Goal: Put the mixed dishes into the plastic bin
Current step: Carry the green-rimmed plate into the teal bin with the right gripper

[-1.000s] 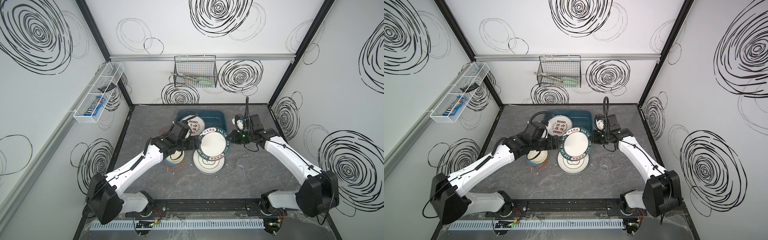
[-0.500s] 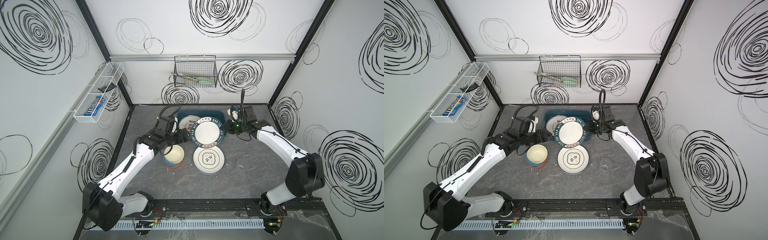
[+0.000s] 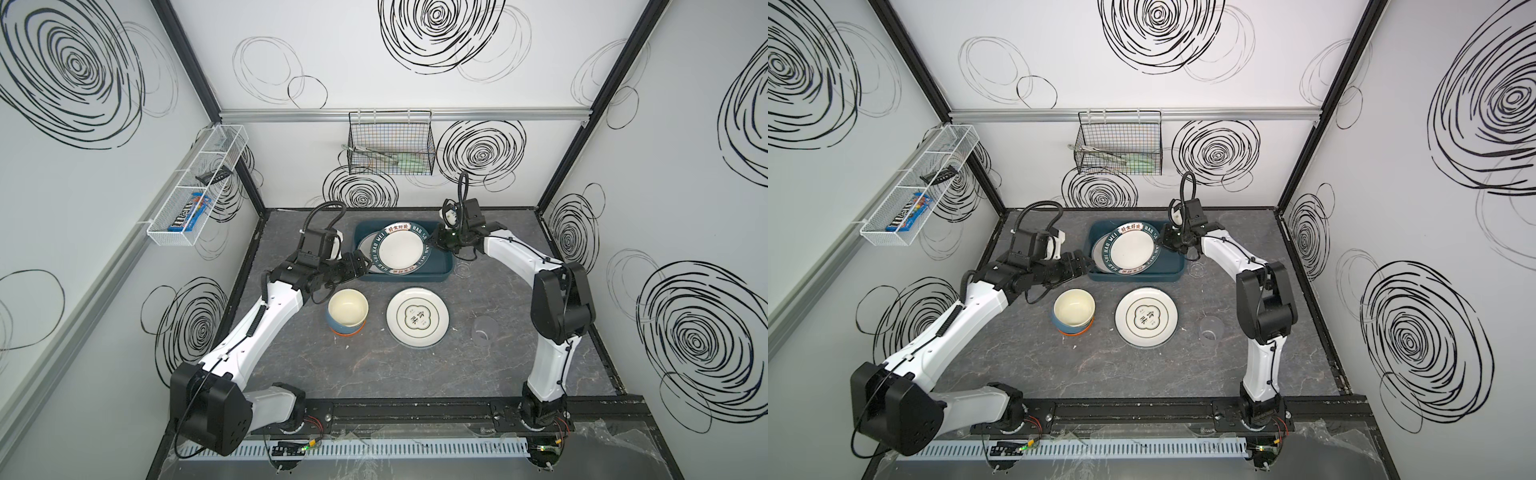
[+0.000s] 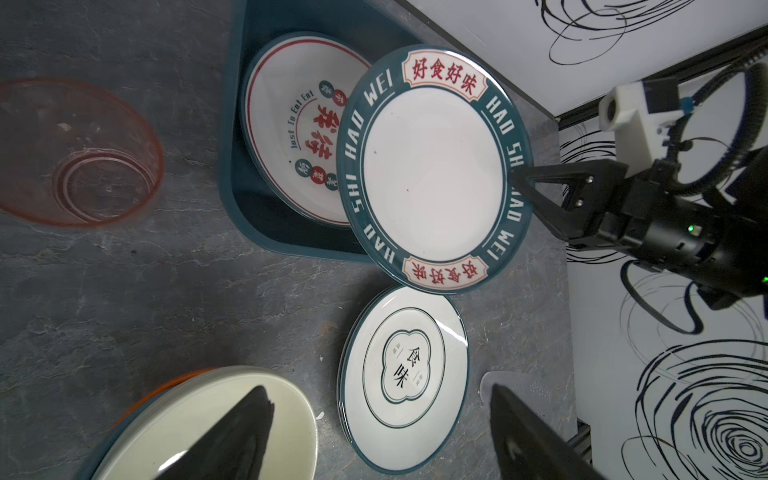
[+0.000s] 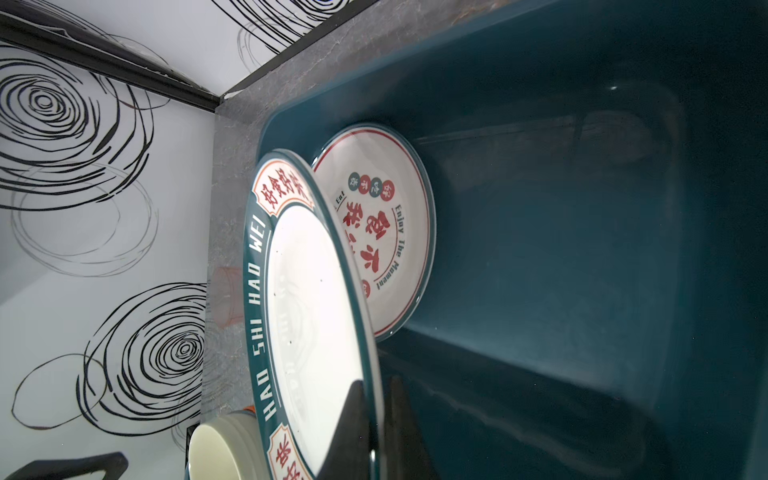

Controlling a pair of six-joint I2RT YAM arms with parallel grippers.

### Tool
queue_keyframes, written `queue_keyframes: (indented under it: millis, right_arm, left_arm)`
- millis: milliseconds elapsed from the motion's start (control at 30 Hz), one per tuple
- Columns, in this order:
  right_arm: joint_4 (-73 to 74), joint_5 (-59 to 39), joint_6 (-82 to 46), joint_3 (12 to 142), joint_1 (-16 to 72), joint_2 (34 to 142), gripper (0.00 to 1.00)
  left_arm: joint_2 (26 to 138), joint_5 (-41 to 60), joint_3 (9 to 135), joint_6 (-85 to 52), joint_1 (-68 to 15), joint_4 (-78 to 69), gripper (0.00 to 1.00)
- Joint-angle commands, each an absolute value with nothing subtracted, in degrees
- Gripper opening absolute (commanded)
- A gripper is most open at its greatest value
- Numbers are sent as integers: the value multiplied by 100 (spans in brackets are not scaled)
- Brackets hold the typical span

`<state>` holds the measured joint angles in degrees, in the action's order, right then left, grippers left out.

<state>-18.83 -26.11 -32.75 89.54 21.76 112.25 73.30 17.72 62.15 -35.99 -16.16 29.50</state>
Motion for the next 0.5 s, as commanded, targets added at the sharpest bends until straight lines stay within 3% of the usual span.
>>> queue_keyframes:
  millis: [0,467]
  right_arm:
    - [-1631,-2668,-3476,9510,2266,11512,0]
    - [-1726,-2290,-3652,10654,2415,12810,0]
  left_arm:
    - [7388,1923,6196,-3489,-1539,2695,86]
    - [7376,1986,6051,-3463,-1415,2698,86]
